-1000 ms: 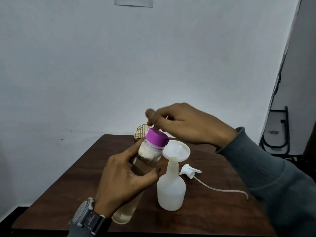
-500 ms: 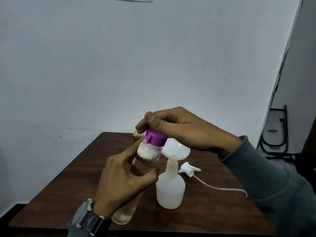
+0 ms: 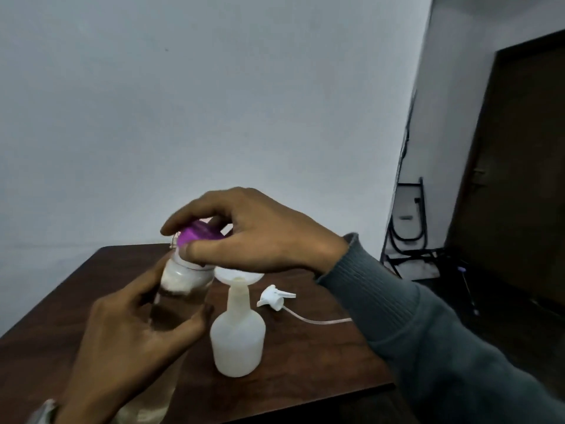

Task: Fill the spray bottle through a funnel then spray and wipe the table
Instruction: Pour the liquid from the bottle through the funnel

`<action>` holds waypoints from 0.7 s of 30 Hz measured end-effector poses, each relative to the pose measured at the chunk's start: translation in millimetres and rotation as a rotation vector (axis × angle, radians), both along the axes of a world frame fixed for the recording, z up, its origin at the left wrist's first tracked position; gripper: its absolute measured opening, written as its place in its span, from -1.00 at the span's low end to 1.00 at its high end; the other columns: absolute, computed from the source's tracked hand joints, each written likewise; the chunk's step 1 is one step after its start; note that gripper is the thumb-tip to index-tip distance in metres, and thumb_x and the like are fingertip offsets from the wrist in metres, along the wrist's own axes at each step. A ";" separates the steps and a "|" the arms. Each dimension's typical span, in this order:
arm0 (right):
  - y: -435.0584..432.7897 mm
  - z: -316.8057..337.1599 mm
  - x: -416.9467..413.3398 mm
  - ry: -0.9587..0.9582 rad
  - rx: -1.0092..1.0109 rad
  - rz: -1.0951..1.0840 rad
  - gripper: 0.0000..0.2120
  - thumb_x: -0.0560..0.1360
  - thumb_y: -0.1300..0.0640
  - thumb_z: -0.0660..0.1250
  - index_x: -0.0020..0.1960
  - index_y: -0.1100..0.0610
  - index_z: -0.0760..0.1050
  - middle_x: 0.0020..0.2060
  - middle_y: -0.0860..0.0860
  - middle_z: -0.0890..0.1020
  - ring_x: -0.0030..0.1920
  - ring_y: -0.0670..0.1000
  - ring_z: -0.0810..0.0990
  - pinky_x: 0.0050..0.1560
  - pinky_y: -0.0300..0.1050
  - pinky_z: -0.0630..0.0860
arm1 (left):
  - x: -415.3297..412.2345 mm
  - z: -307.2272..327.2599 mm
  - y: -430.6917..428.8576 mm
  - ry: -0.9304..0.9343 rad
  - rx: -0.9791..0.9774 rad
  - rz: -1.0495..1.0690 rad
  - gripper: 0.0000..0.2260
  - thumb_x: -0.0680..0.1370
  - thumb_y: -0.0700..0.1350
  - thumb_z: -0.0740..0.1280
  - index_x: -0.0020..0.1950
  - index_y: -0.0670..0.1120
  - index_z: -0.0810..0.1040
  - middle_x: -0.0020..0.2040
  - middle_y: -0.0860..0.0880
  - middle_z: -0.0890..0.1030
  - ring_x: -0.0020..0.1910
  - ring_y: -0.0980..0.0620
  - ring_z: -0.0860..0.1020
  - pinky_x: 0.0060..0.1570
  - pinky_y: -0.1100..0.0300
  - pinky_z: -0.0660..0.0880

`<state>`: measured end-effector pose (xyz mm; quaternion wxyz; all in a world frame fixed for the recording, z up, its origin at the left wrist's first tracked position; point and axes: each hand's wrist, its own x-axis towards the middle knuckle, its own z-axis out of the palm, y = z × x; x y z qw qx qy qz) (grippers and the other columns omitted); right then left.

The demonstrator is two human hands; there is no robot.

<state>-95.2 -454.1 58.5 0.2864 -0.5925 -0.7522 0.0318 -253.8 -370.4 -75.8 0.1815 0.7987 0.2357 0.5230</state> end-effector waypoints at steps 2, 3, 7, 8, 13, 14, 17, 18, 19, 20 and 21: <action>1.2 1.1 7.2 0.112 0.047 0.006 -0.73 0.52 0.14 0.44 0.20 -0.05 0.68 0.14 -0.17 0.70 0.01 -0.15 0.69 0.10 -0.28 0.59 | -0.8 1.6 -1.7 -0.016 0.005 0.000 -0.32 0.29 -0.06 0.65 0.28 0.41 0.49 -0.06 0.51 0.62 -0.04 0.52 0.58 -0.10 0.61 0.44; 1.0 1.1 12.9 0.162 0.074 0.006 -0.74 0.53 0.15 0.43 0.20 -0.02 0.68 0.10 -0.14 0.71 -0.03 -0.12 0.71 0.10 -0.20 0.63 | -1.1 2.0 -1.9 -0.015 0.003 0.000 -0.34 0.30 -0.04 0.63 0.29 0.40 0.49 -0.07 0.53 0.61 -0.04 0.53 0.58 -0.10 0.62 0.43; 2.9 -4.4 35.8 0.489 0.154 0.005 -0.79 0.55 0.22 0.33 0.09 0.09 0.70 0.01 0.14 0.72 -0.14 0.03 0.68 0.01 -0.03 0.67 | -8.3 0.6 5.8 0.067 -0.001 0.058 -0.31 0.28 -0.04 0.64 0.34 0.37 0.56 -0.06 0.37 0.68 -0.08 0.39 0.65 -0.11 0.35 0.55; 2.7 -7.3 42.2 0.606 0.162 -0.015 -0.76 0.56 0.24 0.26 0.06 0.13 0.70 0.02 0.22 0.70 -0.15 0.08 0.64 -0.08 -0.02 0.66 | -9.7 1.1 7.9 0.094 -0.012 0.083 -0.30 0.29 -0.02 0.63 0.36 0.38 0.54 -0.07 0.33 0.69 -0.10 0.32 0.66 -0.11 0.21 0.58; 7.4 -41.8 85.8 0.833 0.209 -0.313 -0.60 0.57 0.06 0.12 -0.11 0.21 0.70 -0.31 0.15 0.66 -0.40 0.12 0.48 -0.45 -0.14 0.37 | -18.6 7.6 17.8 0.235 -0.018 0.164 -0.32 0.25 0.17 0.53 0.34 0.50 0.44 -0.12 0.32 0.66 -0.18 0.17 0.65 -0.17 0.03 0.59; 9.6 -51.6 92.7 0.787 0.172 -0.385 -0.58 0.58 -0.04 0.14 -0.13 0.15 0.70 -0.36 0.11 0.66 -0.44 0.09 0.47 -0.46 -0.17 0.34 | -19.7 9.4 20.1 0.257 -0.027 0.176 -0.34 0.23 0.22 0.47 0.33 0.50 0.45 -0.13 0.33 0.65 -0.20 0.19 0.64 -0.19 0.05 0.57; 14.0 -79.5 101.5 0.571 0.022 -0.545 -0.50 0.60 -0.27 0.15 -0.05 0.07 0.70 -0.35 0.02 0.70 -0.50 0.00 0.49 -0.43 -0.19 0.35 | -20.1 15.3 24.3 0.322 -0.057 0.193 -0.30 0.22 0.23 0.42 0.35 0.56 0.39 -0.13 0.38 0.63 -0.22 0.26 0.60 -0.24 0.14 0.50; 15.0 -87.1 101.3 0.534 -0.015 -0.554 -0.50 0.60 -0.28 0.17 -0.01 0.08 0.69 -0.30 0.01 0.72 -0.50 -0.01 0.49 -0.43 -0.19 0.37 | -19.5 17.7 25.0 0.346 -0.056 0.197 -0.28 0.22 0.25 0.42 0.36 0.59 0.35 -0.14 0.39 0.63 -0.21 0.28 0.60 -0.25 0.16 0.48; 16.4 -93.8 100.2 0.542 -0.049 -0.539 -0.54 0.60 -0.27 0.20 0.02 0.07 0.69 -0.25 0.02 0.73 -0.51 -0.01 0.49 -0.45 -0.19 0.37 | -19.1 19.8 26.0 0.366 -0.054 0.202 -0.26 0.20 0.28 0.38 0.37 0.61 0.31 -0.17 0.36 0.64 -0.21 0.28 0.60 -0.26 0.17 0.49; 18.0 -99.5 98.6 0.587 -0.078 -0.503 -0.59 0.60 -0.24 0.23 0.05 0.03 0.69 -0.21 0.04 0.73 -0.51 0.00 0.49 -0.48 -0.20 0.37 | -18.6 21.6 27.5 0.384 -0.054 0.205 -0.25 0.19 0.31 0.35 0.37 0.63 0.28 -0.21 0.32 0.65 -0.20 0.28 0.60 -0.26 0.16 0.50; 19.1 -104.0 97.1 0.649 -0.102 -0.460 -0.66 0.60 -0.21 0.25 0.07 -0.02 0.69 -0.16 0.05 0.74 -0.52 0.01 0.49 -0.52 -0.20 0.36 | -17.9 23.0 29.1 0.401 -0.052 0.206 -0.25 0.18 0.32 0.32 0.36 0.65 0.25 -0.21 0.30 0.66 -0.20 0.27 0.60 -0.26 0.16 0.51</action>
